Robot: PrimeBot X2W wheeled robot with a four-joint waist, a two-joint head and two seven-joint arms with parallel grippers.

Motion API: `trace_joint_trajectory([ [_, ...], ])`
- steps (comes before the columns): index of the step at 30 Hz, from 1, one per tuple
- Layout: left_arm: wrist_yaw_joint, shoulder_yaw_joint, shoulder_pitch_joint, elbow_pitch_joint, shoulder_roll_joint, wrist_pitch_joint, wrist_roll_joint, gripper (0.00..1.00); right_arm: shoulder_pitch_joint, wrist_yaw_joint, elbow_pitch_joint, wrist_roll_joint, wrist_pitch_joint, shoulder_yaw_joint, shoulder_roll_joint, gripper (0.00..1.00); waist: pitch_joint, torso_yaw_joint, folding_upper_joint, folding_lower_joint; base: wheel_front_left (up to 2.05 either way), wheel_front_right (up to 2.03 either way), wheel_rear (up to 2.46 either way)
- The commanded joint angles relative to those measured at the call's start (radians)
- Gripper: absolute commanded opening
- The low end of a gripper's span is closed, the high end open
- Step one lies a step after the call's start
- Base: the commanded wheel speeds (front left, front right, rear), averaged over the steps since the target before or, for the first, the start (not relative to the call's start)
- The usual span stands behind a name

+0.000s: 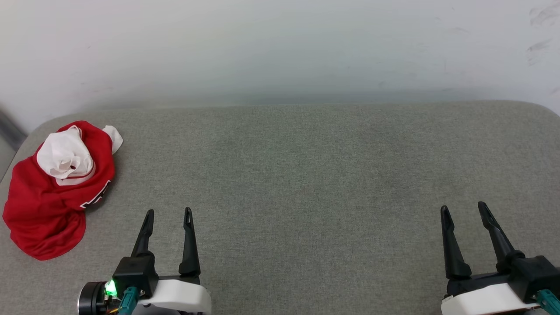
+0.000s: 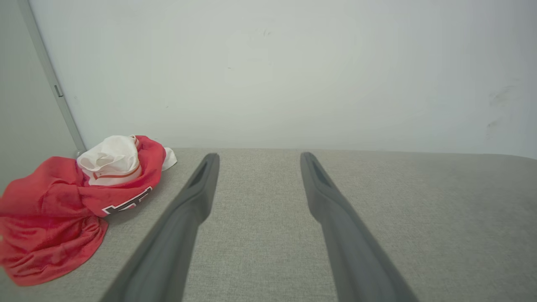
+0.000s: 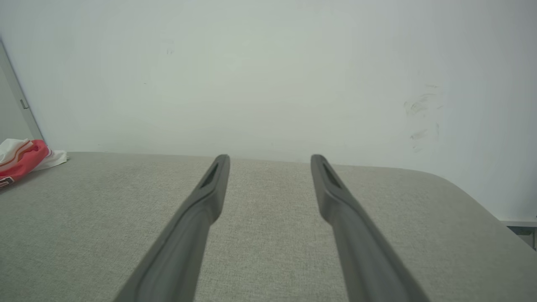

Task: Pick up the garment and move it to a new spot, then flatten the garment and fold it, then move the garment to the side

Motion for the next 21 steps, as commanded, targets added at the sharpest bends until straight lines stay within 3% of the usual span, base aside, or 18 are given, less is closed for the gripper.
trace_joint_trajectory([
  [1,0.006,0.000,0.009,-0.005,0.002,-0.009,0.018,1.00,0.014,0.000,-0.009,-0.013,-0.007,0.000,0.001,1.00,0.000,-0.001,-0.0001,0.0000,0.00,0.00,0.00],
  [21,-0.009,0.009,0.007,0.009,0.002,-0.007,-0.026,1.00,0.014,0.000,0.012,0.058,-0.006,-0.012,0.001,1.00,0.001,-0.001,-0.0001,0.0000,0.00,0.00,0.00],
])
